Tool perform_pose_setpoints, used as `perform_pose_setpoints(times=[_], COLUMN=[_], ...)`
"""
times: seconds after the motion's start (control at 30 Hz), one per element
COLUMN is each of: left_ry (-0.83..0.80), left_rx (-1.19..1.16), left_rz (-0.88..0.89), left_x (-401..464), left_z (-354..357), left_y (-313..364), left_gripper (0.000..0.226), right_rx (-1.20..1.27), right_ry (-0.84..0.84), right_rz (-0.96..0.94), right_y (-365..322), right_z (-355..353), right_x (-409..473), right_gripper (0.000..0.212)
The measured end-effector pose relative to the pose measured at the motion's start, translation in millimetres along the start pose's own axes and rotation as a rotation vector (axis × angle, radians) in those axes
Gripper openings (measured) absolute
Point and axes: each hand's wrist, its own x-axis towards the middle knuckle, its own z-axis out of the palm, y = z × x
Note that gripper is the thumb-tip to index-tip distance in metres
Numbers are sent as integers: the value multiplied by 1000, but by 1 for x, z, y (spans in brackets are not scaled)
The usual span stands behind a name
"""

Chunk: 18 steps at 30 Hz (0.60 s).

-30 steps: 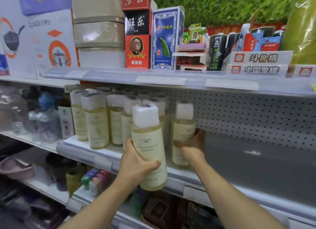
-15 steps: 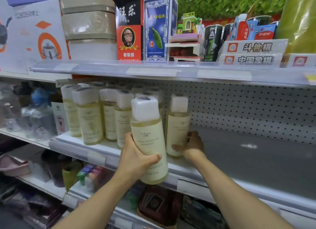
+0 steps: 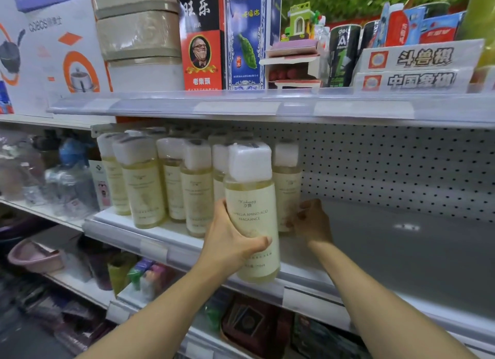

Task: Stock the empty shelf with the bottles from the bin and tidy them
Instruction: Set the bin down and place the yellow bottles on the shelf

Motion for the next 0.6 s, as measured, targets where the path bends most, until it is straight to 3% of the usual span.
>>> perform_pose_setpoints(times=[0.1, 0.23, 0.4, 0.5, 0.6], left_ry=[-10, -30, -66, -120, -125], left_rx=[-28, -9, 28, 31, 41], left_rz=[-8, -5, -54, -64, -62], left_x=[4, 10, 25, 36, 40], left_z=[10, 22, 45, 59, 69], left_y=[3, 6, 6, 2, -3], left_gripper=[74, 71, 52, 41, 49], right_rx=[2, 197, 92, 145, -27], right_ry=[-83, -210, -74, -306, -501], right_rz=[-20, -12, -98, -128, -195], right_y=[2, 0, -2, -5, 1], right_z=[-3, -18, -42, -59, -63], right_x=[0, 4, -4, -21, -25], right_gripper=[17, 26, 27, 32, 61])
